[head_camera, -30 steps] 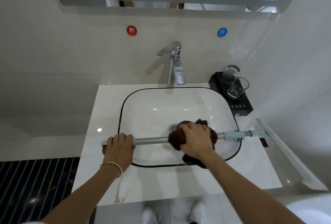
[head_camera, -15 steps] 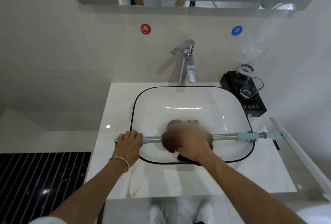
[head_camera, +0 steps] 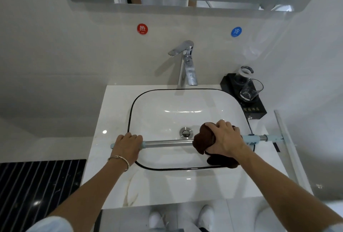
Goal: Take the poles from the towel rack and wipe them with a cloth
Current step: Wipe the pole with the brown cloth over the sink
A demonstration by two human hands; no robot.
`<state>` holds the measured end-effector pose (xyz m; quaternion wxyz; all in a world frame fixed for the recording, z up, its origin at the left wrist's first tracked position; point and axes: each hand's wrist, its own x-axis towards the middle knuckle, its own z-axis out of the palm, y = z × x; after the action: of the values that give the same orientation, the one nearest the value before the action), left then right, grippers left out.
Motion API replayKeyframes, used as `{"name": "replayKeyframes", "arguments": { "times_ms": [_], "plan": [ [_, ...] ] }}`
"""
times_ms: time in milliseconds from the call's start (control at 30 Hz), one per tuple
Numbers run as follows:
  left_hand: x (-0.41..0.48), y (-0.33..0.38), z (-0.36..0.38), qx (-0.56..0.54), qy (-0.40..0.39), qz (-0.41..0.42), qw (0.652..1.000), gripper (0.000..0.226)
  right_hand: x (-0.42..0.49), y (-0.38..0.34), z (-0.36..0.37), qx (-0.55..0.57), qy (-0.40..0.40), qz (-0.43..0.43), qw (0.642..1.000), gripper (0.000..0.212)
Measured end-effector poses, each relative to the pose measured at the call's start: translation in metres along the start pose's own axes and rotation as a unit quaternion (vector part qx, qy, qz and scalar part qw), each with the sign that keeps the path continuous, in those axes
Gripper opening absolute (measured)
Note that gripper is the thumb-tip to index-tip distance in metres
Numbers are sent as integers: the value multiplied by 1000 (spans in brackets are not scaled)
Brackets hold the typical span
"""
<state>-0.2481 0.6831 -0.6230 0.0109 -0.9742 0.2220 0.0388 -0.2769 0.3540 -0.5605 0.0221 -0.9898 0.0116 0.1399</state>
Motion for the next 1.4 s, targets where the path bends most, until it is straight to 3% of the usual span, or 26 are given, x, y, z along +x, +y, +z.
{"name": "replayKeyframes", "arguments": {
  "times_ms": [333, 533, 667, 800, 900, 967, 1167, 1300, 1400],
  "plan": [
    [1, 5, 8, 36, 44, -13, 998, 45, 12, -42, 16, -18, -10, -48, 999, 76],
    [1, 0, 10, 43, 38, -17, 998, 47, 6, -73, 4, 110, -34, -104, 988, 72],
    [2, -1, 12, 43, 38, -18, 998, 44, 3, -17, -31, 123, 9, -52, 991, 75],
    [3, -2, 12, 42, 53, -9, 998, 45, -1, 65, -53, 102, 90, 89, 987, 71],
    [3, -2, 12, 44, 49, -6, 998, 44, -13, 117, -41, 160, 74, 201, 964, 73],
    [4, 0, 12, 44, 48, -11, 998, 45, -15, 135, -26, 216, 56, 225, 948, 73],
    [5, 3, 10, 50, 30, -28, 998, 46, -6, 119, -17, 244, 9, 185, 952, 61],
    [5, 6, 7, 58, 22, -31, 998, 47, -9, 57, -17, 147, 10, 76, 986, 68],
    [3, 5, 6, 63, 18, -31, 997, 45, 1, 6, -9, 134, -5, 12, 991, 70]
  ]
}}
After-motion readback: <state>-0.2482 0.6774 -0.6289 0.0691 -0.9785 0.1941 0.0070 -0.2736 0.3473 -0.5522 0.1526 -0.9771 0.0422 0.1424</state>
